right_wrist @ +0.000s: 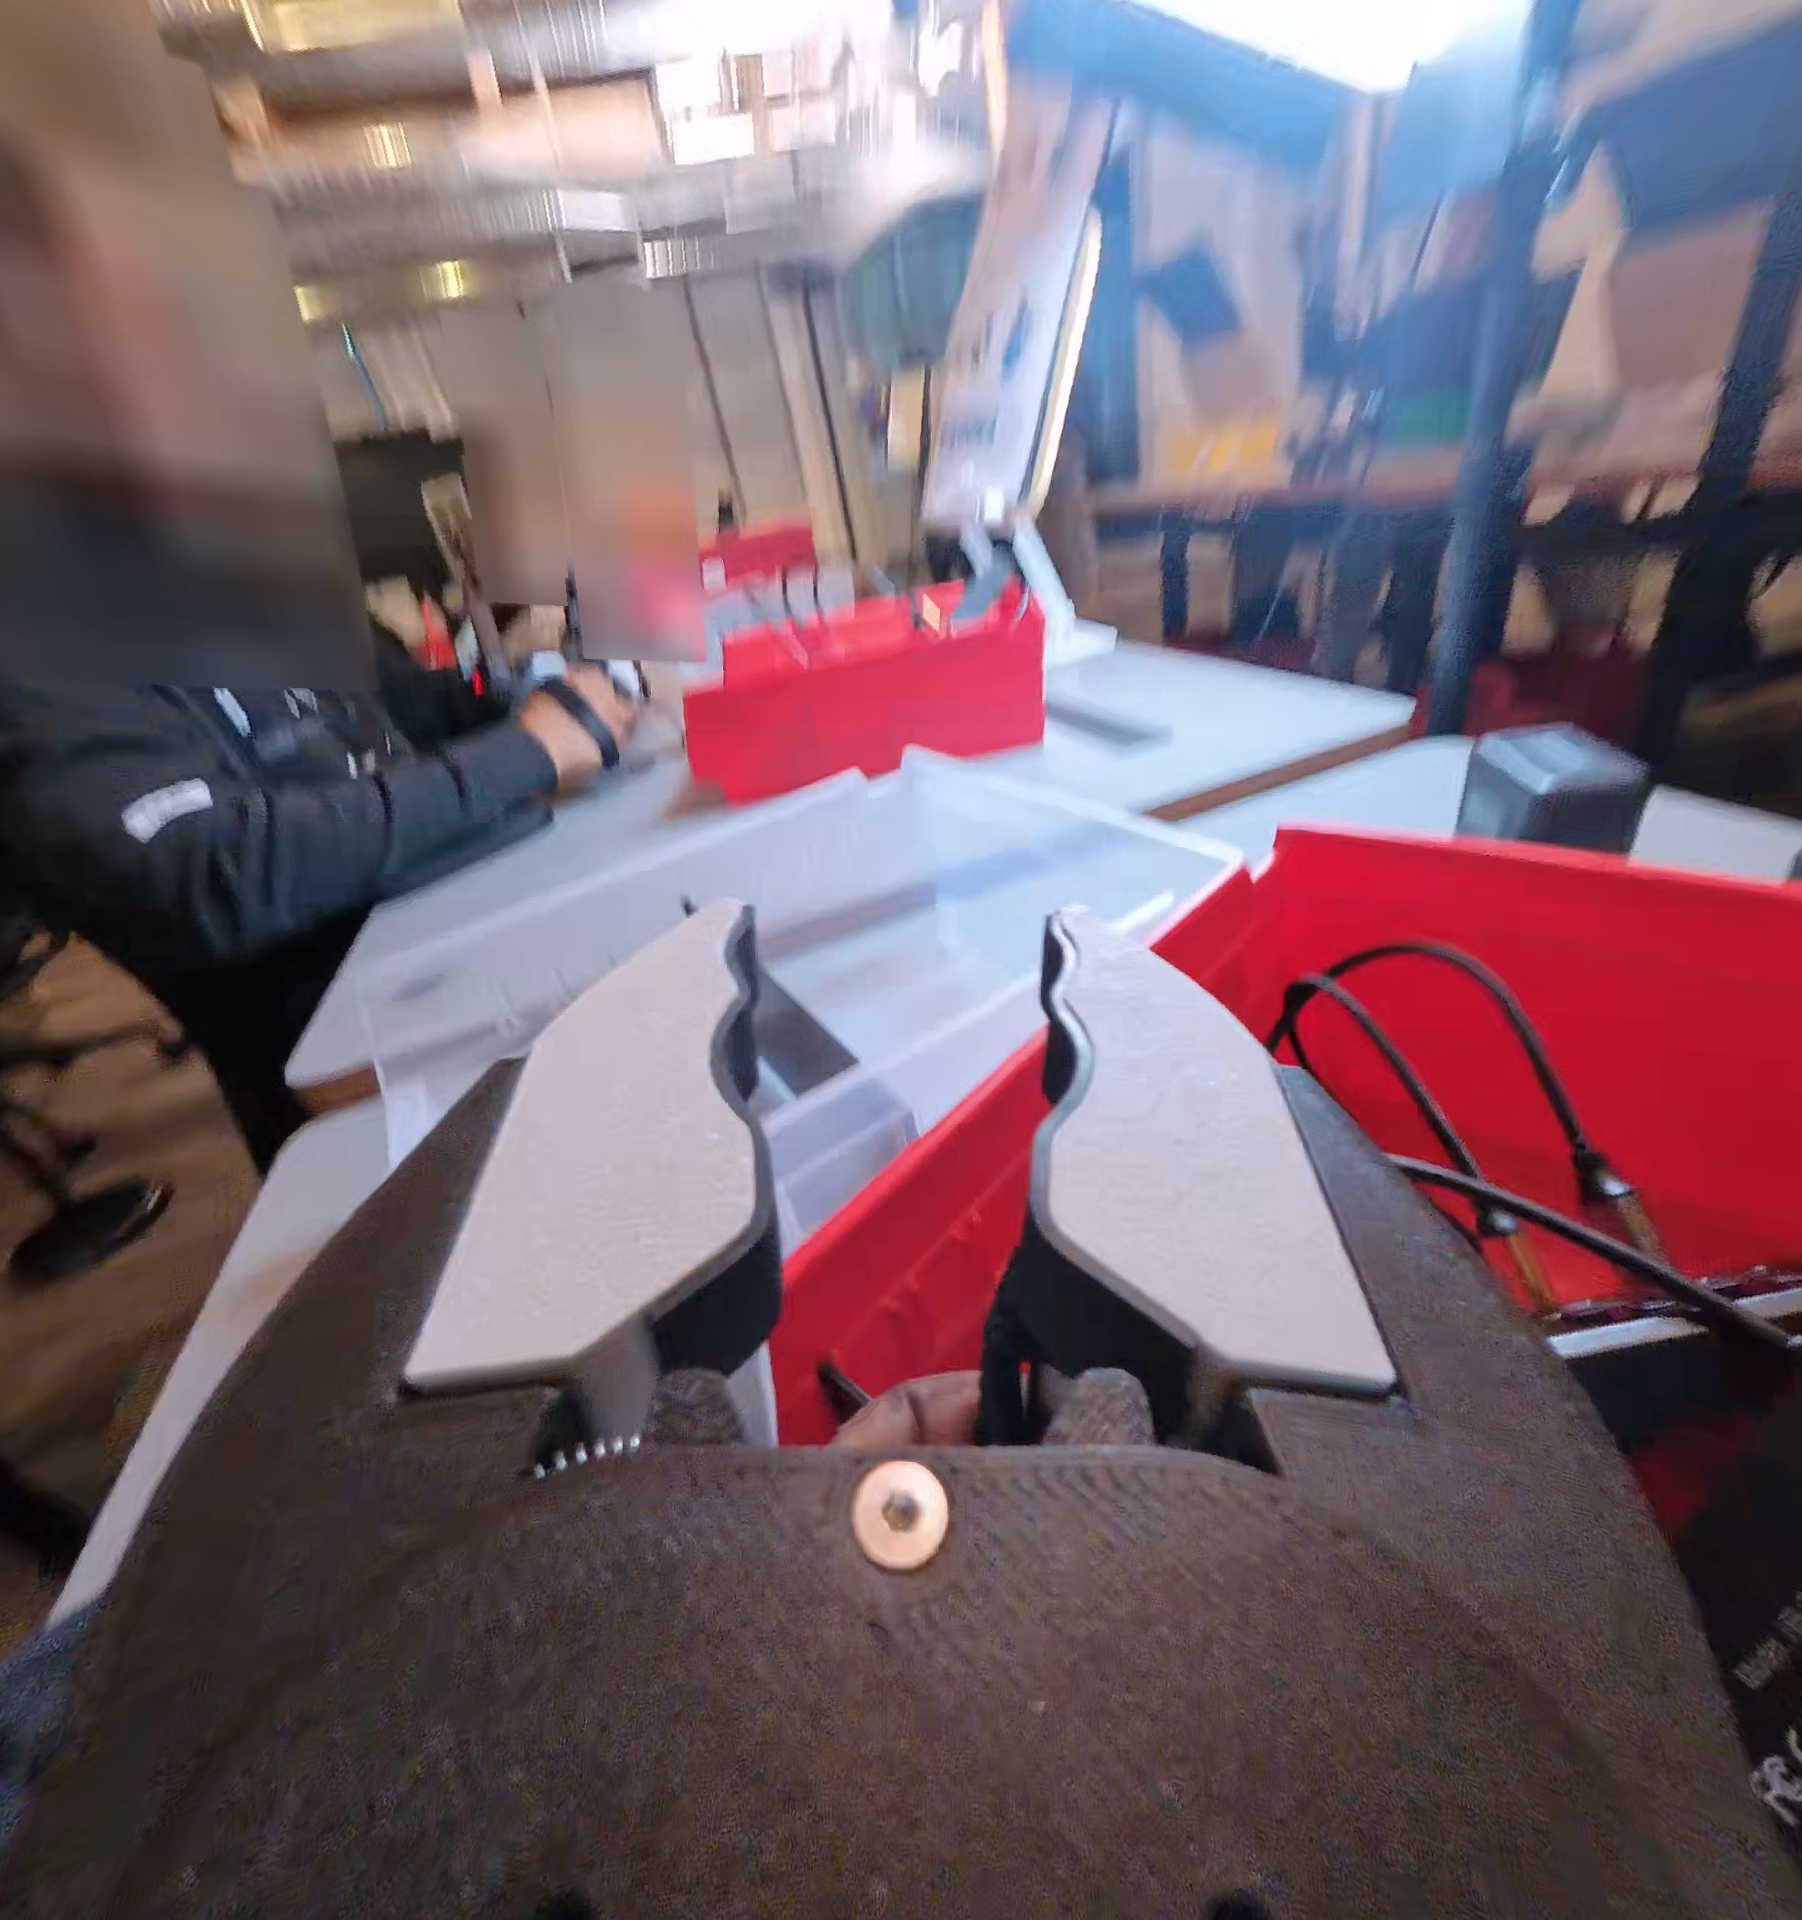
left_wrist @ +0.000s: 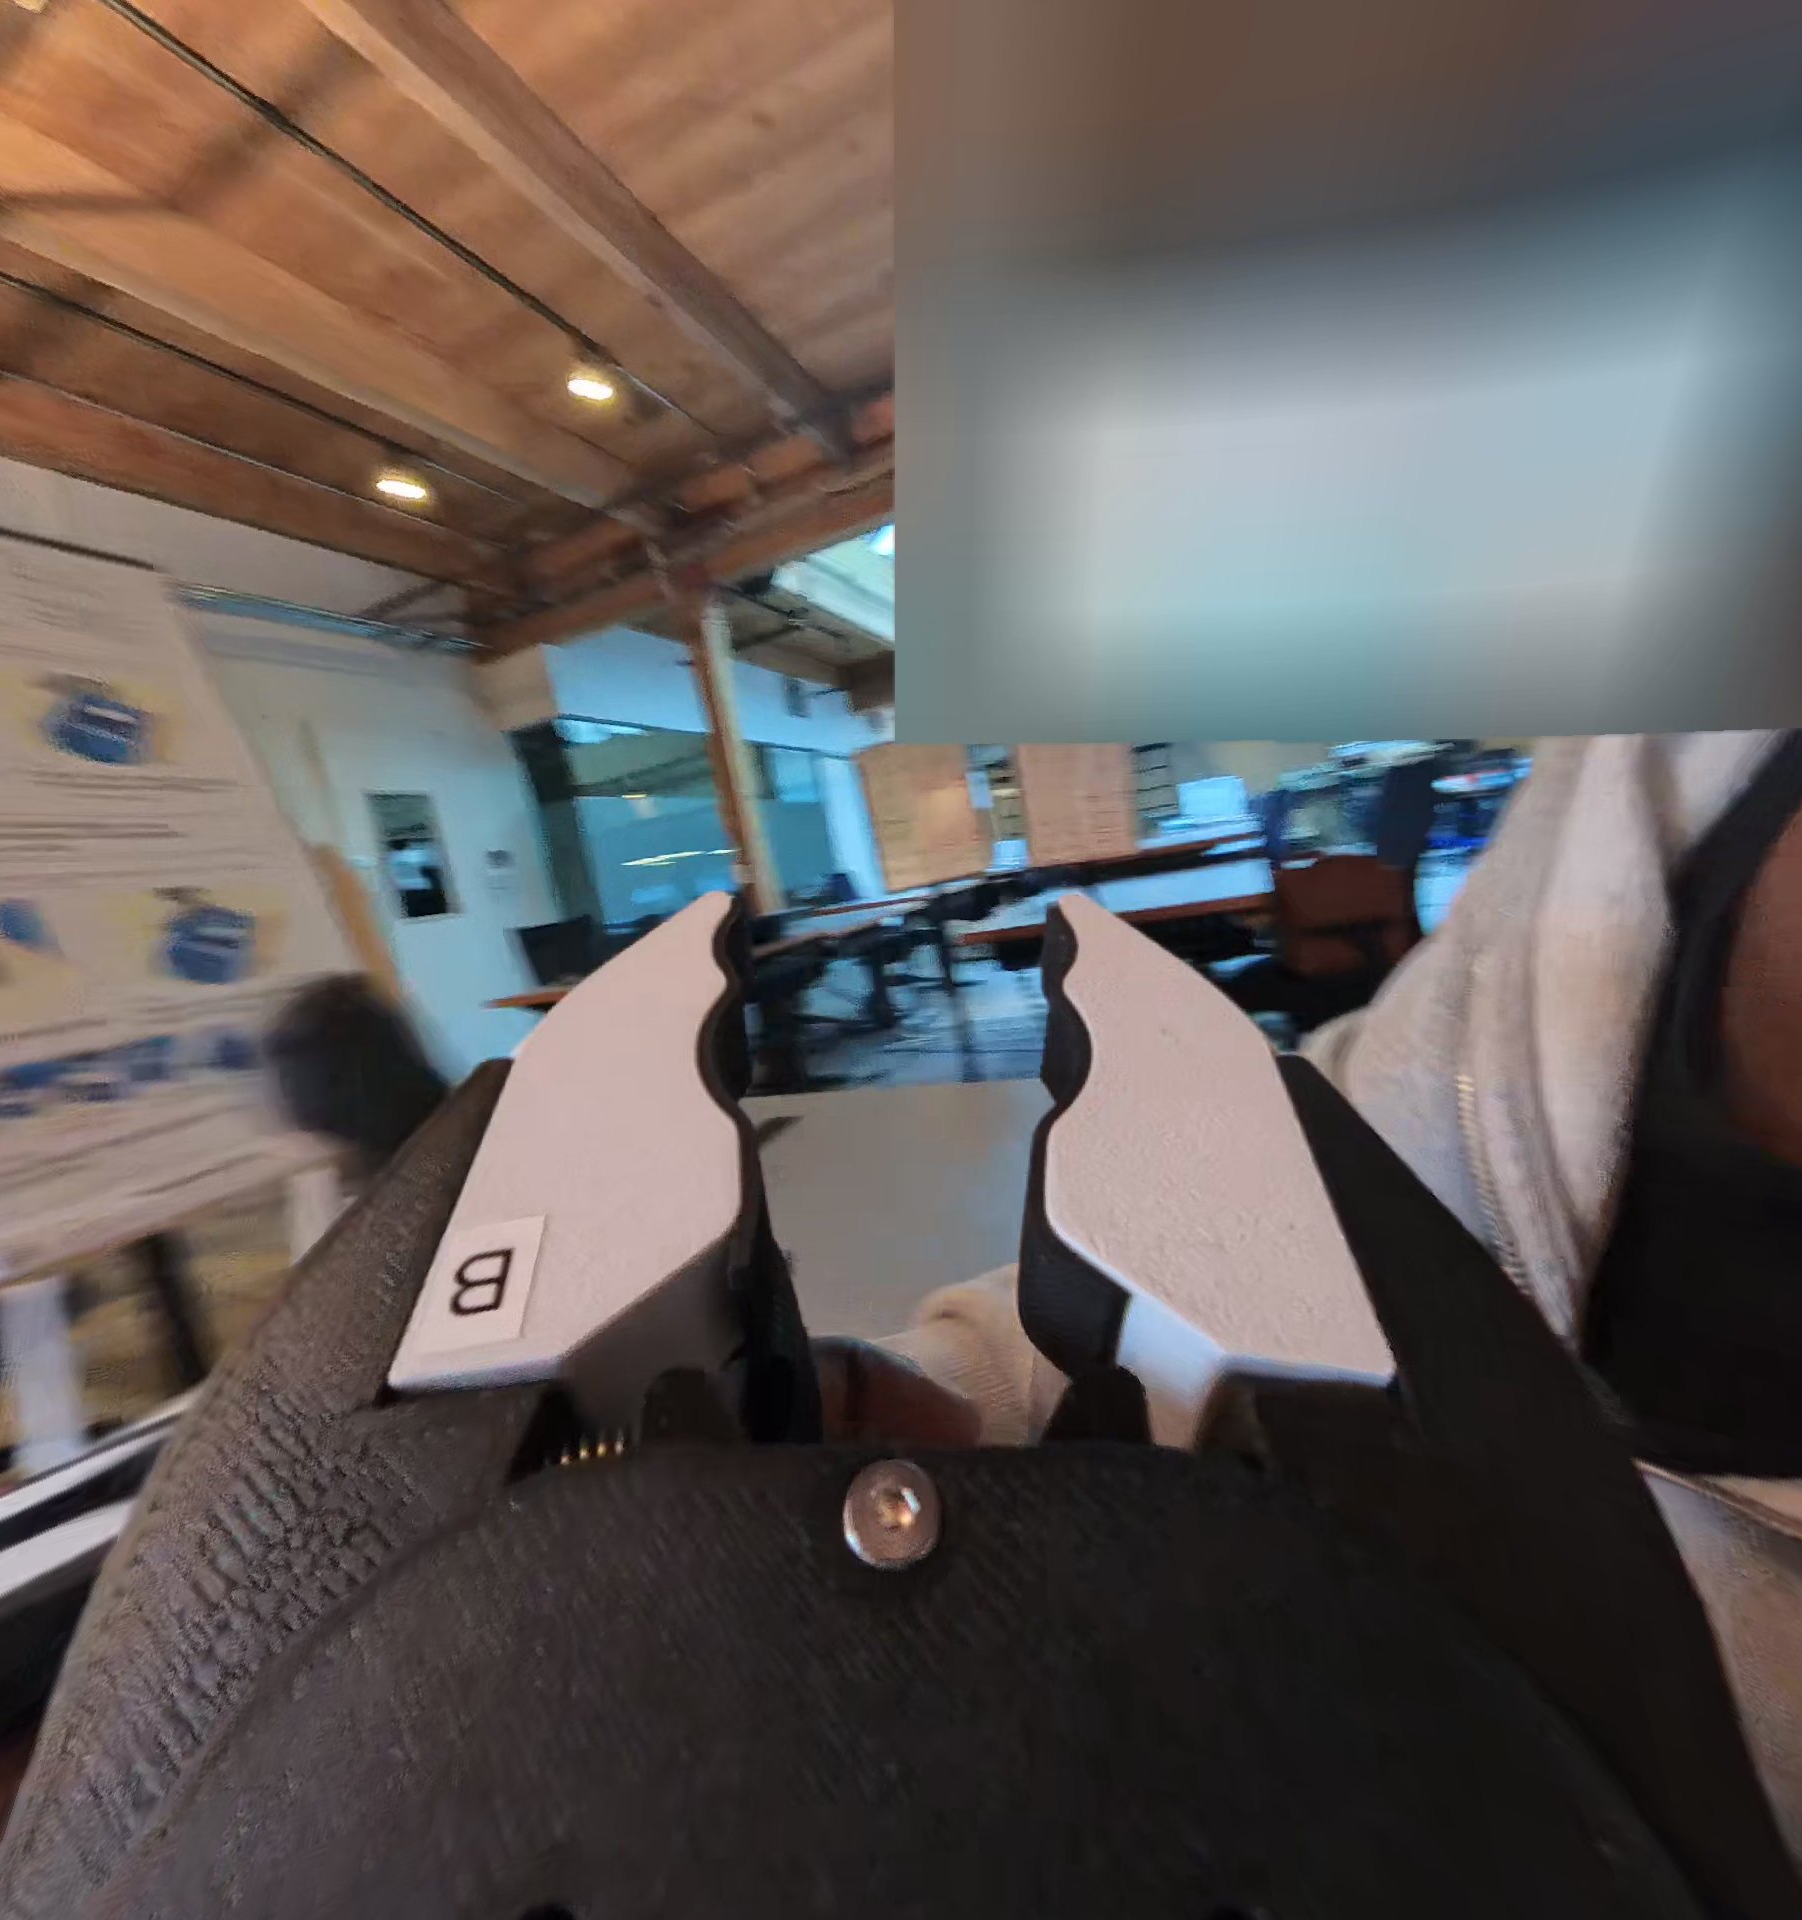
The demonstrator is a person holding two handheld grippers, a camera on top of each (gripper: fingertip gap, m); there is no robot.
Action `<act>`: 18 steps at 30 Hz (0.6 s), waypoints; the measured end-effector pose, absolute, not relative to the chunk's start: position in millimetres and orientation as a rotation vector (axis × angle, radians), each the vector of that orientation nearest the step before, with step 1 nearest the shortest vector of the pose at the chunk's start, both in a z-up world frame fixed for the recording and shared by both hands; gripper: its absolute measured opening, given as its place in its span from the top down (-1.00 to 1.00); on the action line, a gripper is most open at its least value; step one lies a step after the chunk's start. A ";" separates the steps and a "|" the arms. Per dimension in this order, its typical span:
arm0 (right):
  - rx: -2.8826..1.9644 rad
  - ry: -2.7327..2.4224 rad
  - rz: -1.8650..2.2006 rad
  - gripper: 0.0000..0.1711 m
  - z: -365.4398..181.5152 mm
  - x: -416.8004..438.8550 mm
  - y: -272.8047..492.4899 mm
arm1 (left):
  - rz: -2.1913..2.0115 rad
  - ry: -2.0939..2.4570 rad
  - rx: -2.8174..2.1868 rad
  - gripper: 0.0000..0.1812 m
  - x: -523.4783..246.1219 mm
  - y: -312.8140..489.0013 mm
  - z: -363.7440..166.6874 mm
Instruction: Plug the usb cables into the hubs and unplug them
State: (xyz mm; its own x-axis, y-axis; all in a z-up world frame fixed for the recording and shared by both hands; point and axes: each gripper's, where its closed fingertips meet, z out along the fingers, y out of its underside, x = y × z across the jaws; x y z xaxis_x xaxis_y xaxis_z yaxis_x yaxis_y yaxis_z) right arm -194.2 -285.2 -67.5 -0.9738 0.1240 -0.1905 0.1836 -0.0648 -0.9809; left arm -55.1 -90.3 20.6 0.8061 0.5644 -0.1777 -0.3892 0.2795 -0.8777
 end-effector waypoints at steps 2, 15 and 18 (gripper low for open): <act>0.354 1.981 -2.403 0.24 -47.9 -178.1 -269.7 | 0.895 -0.314 -1.124 0.36 -50.6 -148.8 38.6; 0.514 2.333 -2.208 -0.17 -131.3 -65.5 -287.1 | 1.272 -1.415 -1.051 -0.07 -25.6 -477.7 -103.9; 0.514 2.420 -2.029 -0.08 -148.9 -64.7 -298.5 | 1.201 -1.431 -1.031 -0.06 -37.1 -477.5 -126.7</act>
State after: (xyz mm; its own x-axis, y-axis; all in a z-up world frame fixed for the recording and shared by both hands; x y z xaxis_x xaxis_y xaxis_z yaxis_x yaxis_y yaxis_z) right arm -64.7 -298.5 -148.9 -0.9467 0.2794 -0.1600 0.2063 0.1449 -0.9677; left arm -37.1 -477.5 -126.7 -0.1757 0.9730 0.1498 0.0212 0.1559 -0.9875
